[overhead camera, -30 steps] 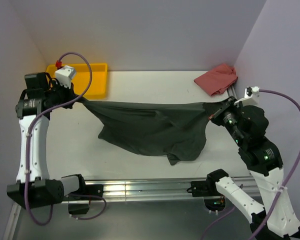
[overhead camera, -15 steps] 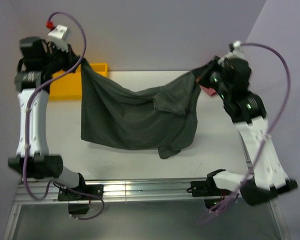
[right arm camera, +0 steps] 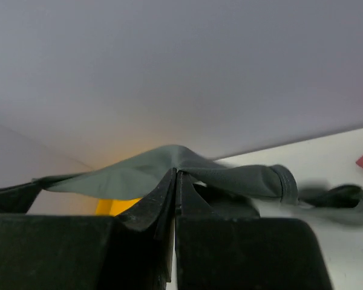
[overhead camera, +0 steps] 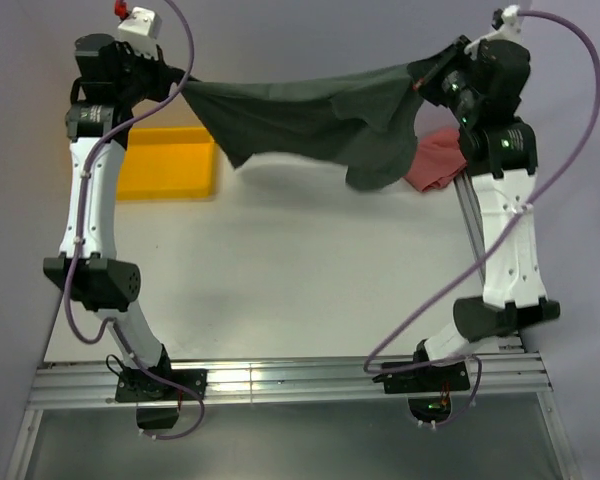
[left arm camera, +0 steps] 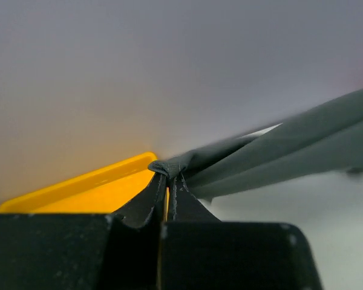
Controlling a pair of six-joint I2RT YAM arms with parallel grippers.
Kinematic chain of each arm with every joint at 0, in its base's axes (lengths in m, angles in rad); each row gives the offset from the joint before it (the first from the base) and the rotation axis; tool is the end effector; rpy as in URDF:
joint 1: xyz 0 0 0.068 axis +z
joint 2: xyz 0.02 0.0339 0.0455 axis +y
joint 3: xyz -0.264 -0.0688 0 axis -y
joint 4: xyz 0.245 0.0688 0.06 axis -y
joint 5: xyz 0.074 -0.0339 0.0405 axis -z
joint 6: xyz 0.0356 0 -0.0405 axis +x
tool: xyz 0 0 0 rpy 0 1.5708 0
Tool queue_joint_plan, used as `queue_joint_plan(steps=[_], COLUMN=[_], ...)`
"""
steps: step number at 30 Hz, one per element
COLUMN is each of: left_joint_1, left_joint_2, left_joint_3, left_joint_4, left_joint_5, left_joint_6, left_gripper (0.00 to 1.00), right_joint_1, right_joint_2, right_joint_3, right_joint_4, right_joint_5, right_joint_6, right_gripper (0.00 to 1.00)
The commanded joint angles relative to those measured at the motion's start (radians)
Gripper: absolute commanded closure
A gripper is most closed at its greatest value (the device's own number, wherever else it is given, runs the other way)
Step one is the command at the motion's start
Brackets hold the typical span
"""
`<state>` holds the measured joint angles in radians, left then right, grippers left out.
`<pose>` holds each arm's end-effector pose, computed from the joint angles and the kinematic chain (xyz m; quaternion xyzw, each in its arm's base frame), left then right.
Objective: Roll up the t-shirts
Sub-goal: Flatten the tshirt
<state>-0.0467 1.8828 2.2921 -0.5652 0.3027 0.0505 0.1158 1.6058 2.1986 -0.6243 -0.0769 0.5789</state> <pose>0.4077 -0.0297 0.5005 0.1344 0.7457 -0.1134 0.6427 0.3060 0.0383 0.5605 0.1386 0.7046 0.2627 0.6444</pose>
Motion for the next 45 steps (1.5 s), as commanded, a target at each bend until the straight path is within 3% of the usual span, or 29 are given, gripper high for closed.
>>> queue_joint_plan(steps=[1,3,11,15,19,28,37,45], left_joint_1=[0.013,0.013,0.011,0.01,0.01,0.01,0.011,0.011], left_joint_2=[-0.145,-0.192,-0.433,-0.471,-0.456,-0.52,-0.639,-0.656], left_joint_3=[-0.086,-0.172,-0.859,-1.148,-1.276,-1.415,-1.445,-1.485], left_joint_4=[0.067,0.035,-0.032,-0.025,-0.019,-0.039,-0.183,-0.211], left_joint_5=[-0.014,-0.005,0.045,0.021,-0.005,-0.053,-0.045,-0.042], left_joint_6=[0.061,0.086,0.256,0.313,0.347,0.399,0.465,0.503], left_gripper=[1.0,1.0,1.0,1.0,1.0,1.0,1.0,1.0], right_joint_1=[-0.015,-0.015,-0.018,-0.019,-0.018,-0.021,-0.03,-0.034], right_joint_2=[-0.156,-0.275,-0.699,-0.735,-0.713,-0.757,-0.952,-0.988], right_joint_3=[-0.13,-0.372,-1.277,-1.537,-1.709,-1.817,-1.803,-1.748], right_joint_4=[0.029,0.063,0.233,0.31,0.379,0.37,0.171,0.029], right_joint_5=[-0.023,0.005,0.026,-0.001,-0.015,0.0,-0.001,-0.001], right_joint_6=[0.022,0.047,0.225,0.285,0.321,0.338,0.328,0.289], right_gripper=[1.0,1.0,1.0,1.0,1.0,1.0,1.0,0.96])
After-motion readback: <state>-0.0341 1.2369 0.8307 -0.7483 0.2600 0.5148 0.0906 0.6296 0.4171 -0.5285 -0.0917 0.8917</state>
